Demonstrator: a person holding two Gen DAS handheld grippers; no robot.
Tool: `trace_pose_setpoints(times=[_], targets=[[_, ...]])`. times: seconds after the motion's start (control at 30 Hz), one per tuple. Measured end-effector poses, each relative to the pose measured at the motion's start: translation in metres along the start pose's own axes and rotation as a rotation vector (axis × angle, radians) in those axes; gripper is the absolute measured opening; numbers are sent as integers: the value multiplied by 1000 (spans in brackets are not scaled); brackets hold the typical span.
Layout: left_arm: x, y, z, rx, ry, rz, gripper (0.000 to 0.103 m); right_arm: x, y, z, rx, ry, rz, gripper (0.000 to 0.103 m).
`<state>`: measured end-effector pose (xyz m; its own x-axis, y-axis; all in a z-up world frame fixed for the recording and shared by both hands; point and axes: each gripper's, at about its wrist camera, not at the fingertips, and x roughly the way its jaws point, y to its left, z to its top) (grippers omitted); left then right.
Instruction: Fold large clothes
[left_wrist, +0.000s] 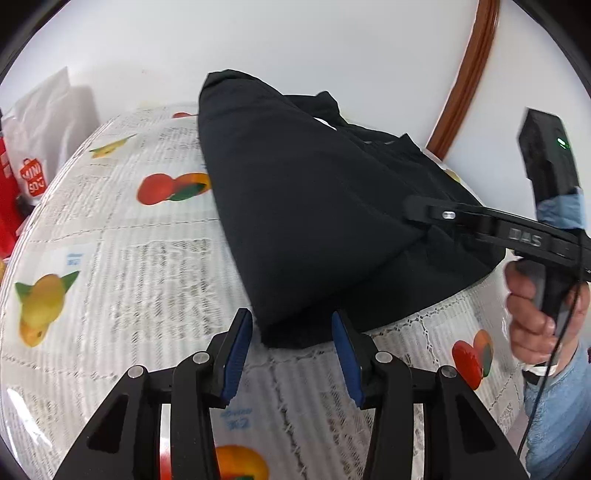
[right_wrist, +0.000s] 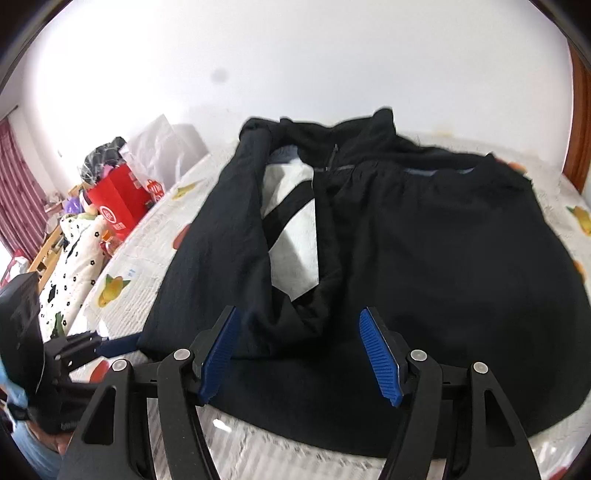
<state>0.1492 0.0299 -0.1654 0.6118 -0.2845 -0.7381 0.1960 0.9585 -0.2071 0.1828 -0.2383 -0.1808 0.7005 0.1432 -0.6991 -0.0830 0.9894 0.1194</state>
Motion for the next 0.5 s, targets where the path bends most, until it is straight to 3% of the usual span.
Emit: trace_pose_setpoints(times=[0.1, 0.23, 0.4, 0.5], targets=[[7, -6, 1, 32, -14, 31, 42, 15, 0, 3, 22, 26, 18, 66], [14, -11, 3, 50, -8, 68, 42, 22, 2, 11, 39, -10, 24, 63], [20, -19, 7, 87, 3, 133, 45, 23, 25, 19, -58, -48, -17, 11], [21, -19, 8, 88, 2, 134, 45, 1, 22, 18, -60, -128, 6, 5]])
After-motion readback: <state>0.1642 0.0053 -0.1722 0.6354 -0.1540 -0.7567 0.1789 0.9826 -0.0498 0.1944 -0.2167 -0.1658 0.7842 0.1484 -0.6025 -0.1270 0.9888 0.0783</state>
